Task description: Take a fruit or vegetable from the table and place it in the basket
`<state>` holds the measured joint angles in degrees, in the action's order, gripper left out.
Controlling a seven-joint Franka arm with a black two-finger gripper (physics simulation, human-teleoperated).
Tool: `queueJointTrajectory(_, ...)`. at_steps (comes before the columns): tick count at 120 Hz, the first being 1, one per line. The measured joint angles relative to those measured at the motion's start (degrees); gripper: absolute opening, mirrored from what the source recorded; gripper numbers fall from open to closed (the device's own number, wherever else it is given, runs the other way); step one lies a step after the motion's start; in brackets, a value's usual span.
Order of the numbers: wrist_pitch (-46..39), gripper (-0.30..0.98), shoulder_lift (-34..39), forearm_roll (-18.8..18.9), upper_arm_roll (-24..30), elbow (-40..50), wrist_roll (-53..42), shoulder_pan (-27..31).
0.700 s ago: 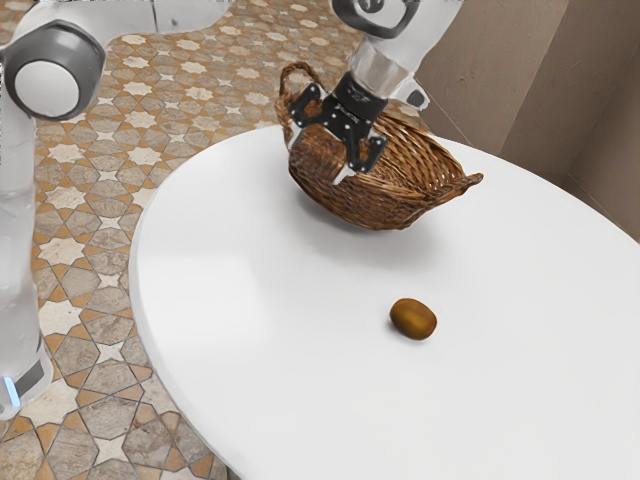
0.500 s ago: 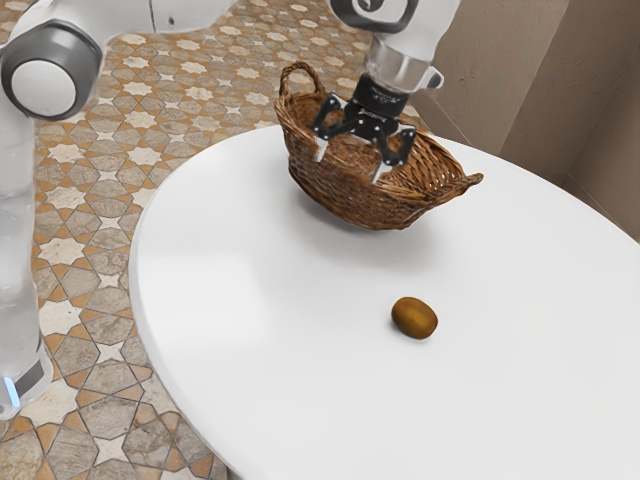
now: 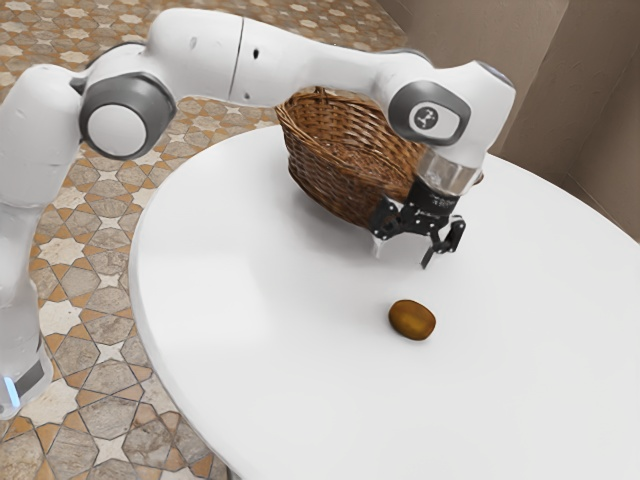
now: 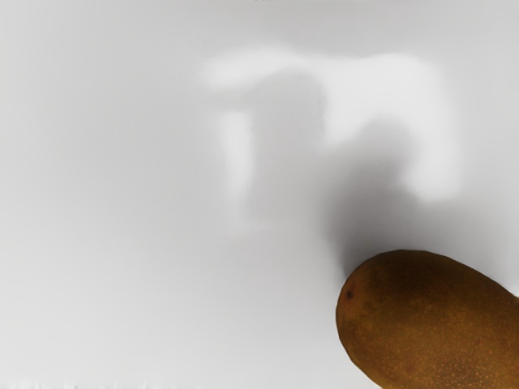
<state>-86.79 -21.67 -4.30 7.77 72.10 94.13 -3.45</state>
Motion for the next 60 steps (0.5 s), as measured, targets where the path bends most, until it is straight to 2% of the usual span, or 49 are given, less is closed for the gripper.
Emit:
queueJointTrajectory(52,-6.98,0.69,-3.27,-4.3,-2.39,0.13,19.62,0.63)
queueJointTrajectory(60,-8.8,0.69,-1.97,-4.7,-2.41,4.05,21.54,0.06)
